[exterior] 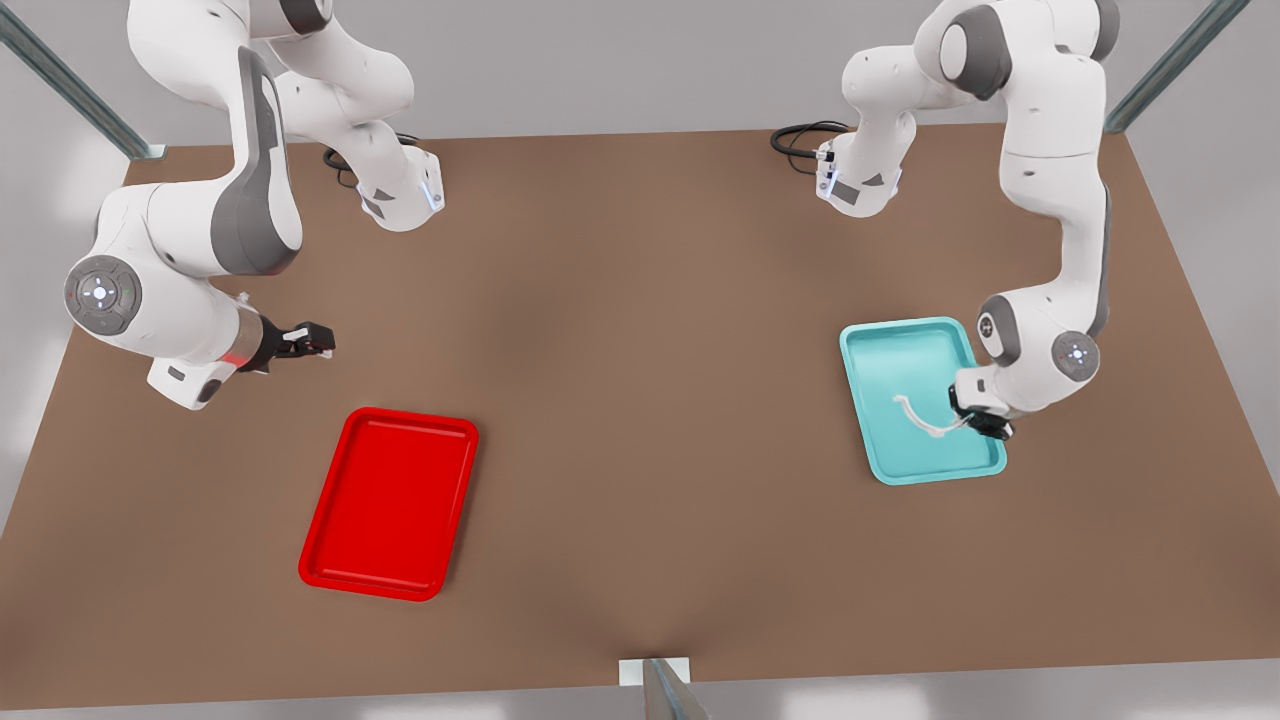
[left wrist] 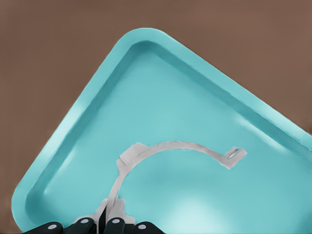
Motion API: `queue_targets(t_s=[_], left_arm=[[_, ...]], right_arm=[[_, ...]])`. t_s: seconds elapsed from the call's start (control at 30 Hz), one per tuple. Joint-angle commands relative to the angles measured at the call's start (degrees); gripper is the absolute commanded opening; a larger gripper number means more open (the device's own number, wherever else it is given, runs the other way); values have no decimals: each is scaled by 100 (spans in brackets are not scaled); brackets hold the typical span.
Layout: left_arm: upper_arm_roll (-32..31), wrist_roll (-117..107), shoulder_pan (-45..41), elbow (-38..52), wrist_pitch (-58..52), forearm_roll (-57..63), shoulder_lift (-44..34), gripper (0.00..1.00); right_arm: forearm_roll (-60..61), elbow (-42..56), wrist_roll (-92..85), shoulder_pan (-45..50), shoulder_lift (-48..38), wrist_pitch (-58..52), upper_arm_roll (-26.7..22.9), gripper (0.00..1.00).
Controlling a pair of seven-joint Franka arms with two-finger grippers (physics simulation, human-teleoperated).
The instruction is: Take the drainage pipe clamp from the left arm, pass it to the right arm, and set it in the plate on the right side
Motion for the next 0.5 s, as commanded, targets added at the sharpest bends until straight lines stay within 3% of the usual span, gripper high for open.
queue_targets(t_s=[0.0, 0.07, 0.17, 0.33, 0.47], left_arm=[[-12, -2187, -298, 478, -1494, -44, -63, 21], [-337, -2829, -475, 1436, -2268, -35, 280, 21], [-961, -5113, -1142, 2578, -2497, -35, 877, 21], [-1374, -8445, -2540, 4345, -2462, -44, 2081, 21], [-1383, -9825, -2900, 4802, -2145, -79, 2398, 21]], right_arm=[[2, 19, -3, 81, -2, 32, 1, 100], [28, 370, 5, 441, 244, 391, -7, 100], [459, 388, 58, 1197, 824, 1604, 1, 100], [1241, 256, -214, 1821, 1563, 3635, 142, 100], [1417, -377, -223, 1839, 1563, 4988, 652, 100]])
